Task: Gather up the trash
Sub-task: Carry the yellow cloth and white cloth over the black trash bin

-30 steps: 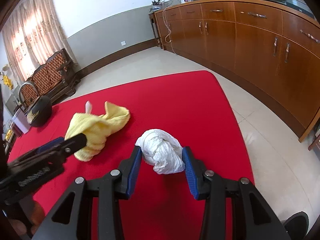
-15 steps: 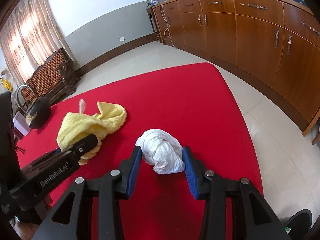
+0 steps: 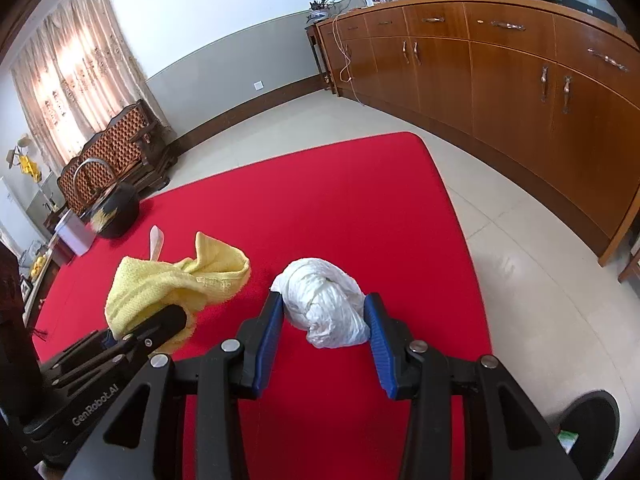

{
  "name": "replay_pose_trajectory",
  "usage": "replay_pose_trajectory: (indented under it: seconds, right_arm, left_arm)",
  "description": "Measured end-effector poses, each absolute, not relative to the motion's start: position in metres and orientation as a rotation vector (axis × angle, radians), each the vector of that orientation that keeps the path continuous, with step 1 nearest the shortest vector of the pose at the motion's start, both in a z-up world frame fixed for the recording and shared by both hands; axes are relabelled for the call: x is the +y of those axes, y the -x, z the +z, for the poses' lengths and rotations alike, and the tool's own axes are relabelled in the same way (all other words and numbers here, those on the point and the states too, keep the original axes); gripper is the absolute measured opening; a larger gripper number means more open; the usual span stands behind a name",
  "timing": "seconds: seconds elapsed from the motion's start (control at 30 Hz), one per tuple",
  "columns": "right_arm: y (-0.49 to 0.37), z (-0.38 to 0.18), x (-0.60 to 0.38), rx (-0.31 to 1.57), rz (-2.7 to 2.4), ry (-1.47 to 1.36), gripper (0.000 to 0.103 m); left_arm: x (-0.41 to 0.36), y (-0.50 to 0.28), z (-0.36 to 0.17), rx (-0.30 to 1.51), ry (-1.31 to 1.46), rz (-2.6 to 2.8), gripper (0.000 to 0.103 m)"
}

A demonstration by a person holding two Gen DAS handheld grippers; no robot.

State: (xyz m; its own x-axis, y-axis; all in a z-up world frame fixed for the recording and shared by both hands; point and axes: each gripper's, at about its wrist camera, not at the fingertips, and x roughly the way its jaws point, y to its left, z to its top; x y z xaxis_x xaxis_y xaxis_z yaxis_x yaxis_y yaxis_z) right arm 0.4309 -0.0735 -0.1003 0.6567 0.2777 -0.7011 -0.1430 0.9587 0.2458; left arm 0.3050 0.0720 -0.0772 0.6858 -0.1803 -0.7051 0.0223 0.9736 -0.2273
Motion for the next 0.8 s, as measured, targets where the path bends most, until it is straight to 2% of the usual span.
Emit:
replay_pose_trajectory:
  seconds: [0.8]
  right_arm:
    - [-0.243, -0.060, -0.155, 0.778, 0.140, -0.210, 0.044]
  left_arm:
    - [-0.018, -0.199, -0.045, 0.798, 0.160, -0.301, 0.032]
